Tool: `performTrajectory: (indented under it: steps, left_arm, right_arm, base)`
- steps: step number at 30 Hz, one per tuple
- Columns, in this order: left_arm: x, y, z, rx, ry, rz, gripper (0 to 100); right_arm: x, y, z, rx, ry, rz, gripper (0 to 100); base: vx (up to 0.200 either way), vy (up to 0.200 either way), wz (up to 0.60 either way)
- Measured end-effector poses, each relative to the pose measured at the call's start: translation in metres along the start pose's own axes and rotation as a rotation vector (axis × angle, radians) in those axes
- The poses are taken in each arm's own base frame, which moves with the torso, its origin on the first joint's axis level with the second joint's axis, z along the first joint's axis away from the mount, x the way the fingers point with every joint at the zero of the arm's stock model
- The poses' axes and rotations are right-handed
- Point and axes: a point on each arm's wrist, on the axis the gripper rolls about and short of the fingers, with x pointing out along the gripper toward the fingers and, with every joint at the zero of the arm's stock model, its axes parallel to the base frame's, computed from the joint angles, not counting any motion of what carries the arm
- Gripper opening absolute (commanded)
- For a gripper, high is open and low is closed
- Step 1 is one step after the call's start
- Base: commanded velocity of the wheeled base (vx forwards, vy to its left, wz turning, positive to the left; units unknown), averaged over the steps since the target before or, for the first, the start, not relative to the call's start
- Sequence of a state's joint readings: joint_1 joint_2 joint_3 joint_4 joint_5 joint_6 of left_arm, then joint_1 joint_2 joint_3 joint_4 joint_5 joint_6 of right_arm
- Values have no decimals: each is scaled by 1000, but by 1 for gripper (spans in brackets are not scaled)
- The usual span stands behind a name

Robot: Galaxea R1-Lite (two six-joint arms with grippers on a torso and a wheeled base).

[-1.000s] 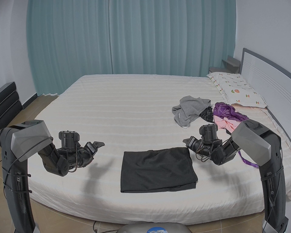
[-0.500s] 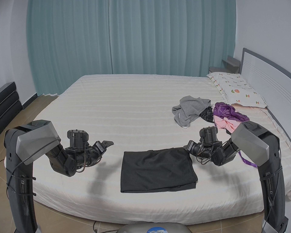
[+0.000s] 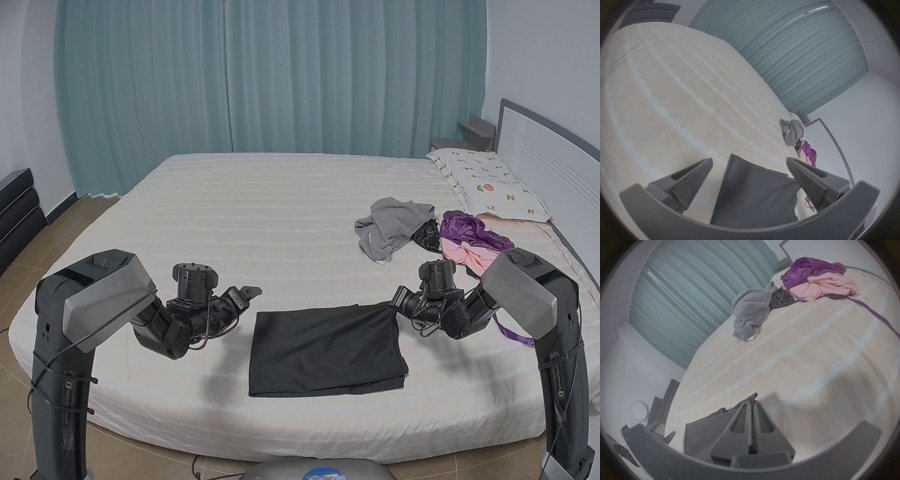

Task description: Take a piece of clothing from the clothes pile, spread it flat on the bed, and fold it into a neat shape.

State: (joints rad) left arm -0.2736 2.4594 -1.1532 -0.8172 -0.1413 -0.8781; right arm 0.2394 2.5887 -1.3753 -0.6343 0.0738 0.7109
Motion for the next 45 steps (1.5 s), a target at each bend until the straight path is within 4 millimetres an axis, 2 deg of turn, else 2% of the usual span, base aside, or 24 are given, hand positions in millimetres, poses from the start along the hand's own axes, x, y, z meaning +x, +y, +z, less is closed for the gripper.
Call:
performTrajectory:
  steps: [10,22,23,31,45]
  left_arm:
    - [33,-6,2,55,5,46,100]
    - [63,-14,-20,95,66,70,100]
    - [64,-15,-20,95,70,74,0]
    - [74,-14,-20,94,49,127,0]
    - [78,-11,-15,93,-77,191,0]
  right_arm:
    - [-2,-2,4,41,-24,9,0]
    - [0,1,-1,35,-17,13,0]
    - [0,2,-2,34,-15,14,0]
    - [0,4,-2,31,-25,7,0]
    - [4,4,3,31,-70,-14,0]
  base:
    - [0,0,0]
    - [0,0,0]
    - [0,0,0]
    - [0,0,0]
    - [0,0,0]
